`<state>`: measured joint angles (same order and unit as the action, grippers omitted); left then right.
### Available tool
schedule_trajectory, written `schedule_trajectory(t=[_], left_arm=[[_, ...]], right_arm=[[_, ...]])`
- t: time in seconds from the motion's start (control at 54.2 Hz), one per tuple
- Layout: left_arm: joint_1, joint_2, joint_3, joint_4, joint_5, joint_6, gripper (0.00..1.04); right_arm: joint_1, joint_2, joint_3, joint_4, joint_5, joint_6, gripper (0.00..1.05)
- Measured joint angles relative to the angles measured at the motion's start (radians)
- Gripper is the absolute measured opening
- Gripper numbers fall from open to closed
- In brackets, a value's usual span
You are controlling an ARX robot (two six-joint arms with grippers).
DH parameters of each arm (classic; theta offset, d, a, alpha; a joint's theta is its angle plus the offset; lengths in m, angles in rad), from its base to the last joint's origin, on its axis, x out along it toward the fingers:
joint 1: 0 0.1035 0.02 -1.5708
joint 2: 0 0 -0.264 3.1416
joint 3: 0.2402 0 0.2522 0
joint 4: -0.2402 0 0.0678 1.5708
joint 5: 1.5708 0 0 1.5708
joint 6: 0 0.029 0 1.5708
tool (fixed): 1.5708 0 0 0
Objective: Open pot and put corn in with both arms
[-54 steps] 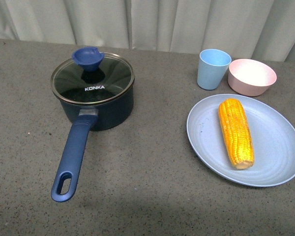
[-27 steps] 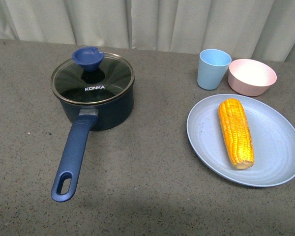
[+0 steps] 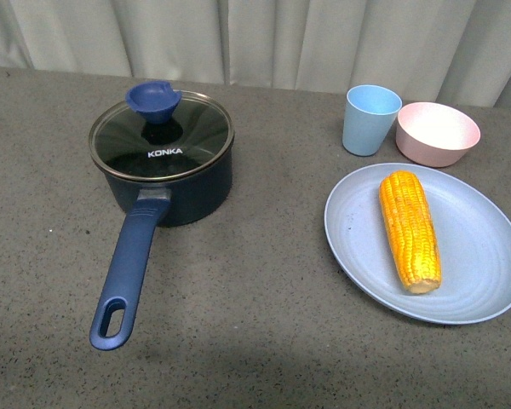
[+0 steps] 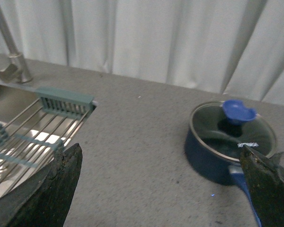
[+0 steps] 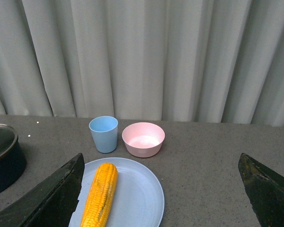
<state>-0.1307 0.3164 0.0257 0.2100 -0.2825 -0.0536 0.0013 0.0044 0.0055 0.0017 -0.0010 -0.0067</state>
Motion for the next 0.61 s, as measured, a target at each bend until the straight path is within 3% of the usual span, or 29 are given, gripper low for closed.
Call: schedule_trajectory(t=[0.295,0.608], left_arm=[[-0.133,0.799,0.181,0.681,0.038,-0.053,0.98],[-0.208,1.399,0.531,0.764,0.055,-0.053,0.98]], right_arm=[[0.0,0.0,0.0,0.0,0.0,0.0,0.95],[0.0,0.0,0.0,0.0,0.0,0.0,0.95]])
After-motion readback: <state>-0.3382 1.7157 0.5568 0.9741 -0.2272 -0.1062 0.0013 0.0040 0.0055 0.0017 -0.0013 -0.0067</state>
